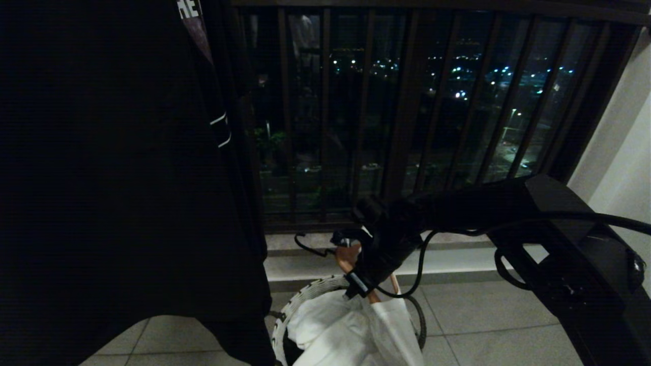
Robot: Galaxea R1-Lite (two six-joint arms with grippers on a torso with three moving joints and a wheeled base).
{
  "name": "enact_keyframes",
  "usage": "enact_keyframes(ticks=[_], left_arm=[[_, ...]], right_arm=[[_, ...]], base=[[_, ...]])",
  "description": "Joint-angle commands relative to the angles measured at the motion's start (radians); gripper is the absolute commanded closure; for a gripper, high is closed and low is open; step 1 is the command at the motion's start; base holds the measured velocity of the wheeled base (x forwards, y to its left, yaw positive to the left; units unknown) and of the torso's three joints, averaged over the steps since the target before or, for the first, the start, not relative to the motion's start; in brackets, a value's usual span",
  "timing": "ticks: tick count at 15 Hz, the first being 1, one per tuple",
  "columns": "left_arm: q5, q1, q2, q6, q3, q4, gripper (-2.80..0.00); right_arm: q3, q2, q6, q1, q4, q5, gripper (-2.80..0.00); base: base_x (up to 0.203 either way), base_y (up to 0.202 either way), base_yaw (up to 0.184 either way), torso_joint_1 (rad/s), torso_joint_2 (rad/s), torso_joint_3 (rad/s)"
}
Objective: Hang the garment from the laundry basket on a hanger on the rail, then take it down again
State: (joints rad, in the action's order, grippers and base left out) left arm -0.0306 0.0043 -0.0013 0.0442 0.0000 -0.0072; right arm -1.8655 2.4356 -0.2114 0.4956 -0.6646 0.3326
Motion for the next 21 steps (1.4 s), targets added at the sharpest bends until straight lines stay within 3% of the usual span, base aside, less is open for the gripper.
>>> enact_keyframes(ticks=[1, 4, 9, 15, 21], left_arm=[[0.0, 0.0, 0.0, 0.0, 0.002, 0.0, 0.0], [0.0, 0.0, 0.0, 0.0, 0.003, 0.0, 0.0], [0.0, 0.0, 0.0, 0.0, 0.003, 0.0, 0.0], [0.0, 0.0, 0.0, 0.0, 0.003, 0.0, 0.0], [0.0, 0.0, 0.0, 0.0, 0.003, 0.0, 0.0]], right_arm=[[-0.068, 0.062, -0.009, 0.007, -0.058, -0.012, 0.0], [-0.085, 0.076, -0.058, 0.016, -0.077, -0.129, 0.0], [-0.1, 0.11, -0.074, 0.039, -0.028, -0.217, 0.0], [-0.098, 0.123, -0.073, 0.044, 0.143, -0.243, 0.0], [-0.094, 0.15, -0.062, 0.073, 0.152, -0.309, 0.0]], base=[[0.0, 0.0, 0.0, 0.0, 0.0, 0.0], [0.0, 0.0, 0.0, 0.0, 0.0, 0.0], [0.0, 0.0, 0.0, 0.0, 0.0, 0.0], [0.0, 0.0, 0.0, 0.0, 0.0, 0.0], [0.0, 0.0, 0.0, 0.0, 0.0, 0.0]])
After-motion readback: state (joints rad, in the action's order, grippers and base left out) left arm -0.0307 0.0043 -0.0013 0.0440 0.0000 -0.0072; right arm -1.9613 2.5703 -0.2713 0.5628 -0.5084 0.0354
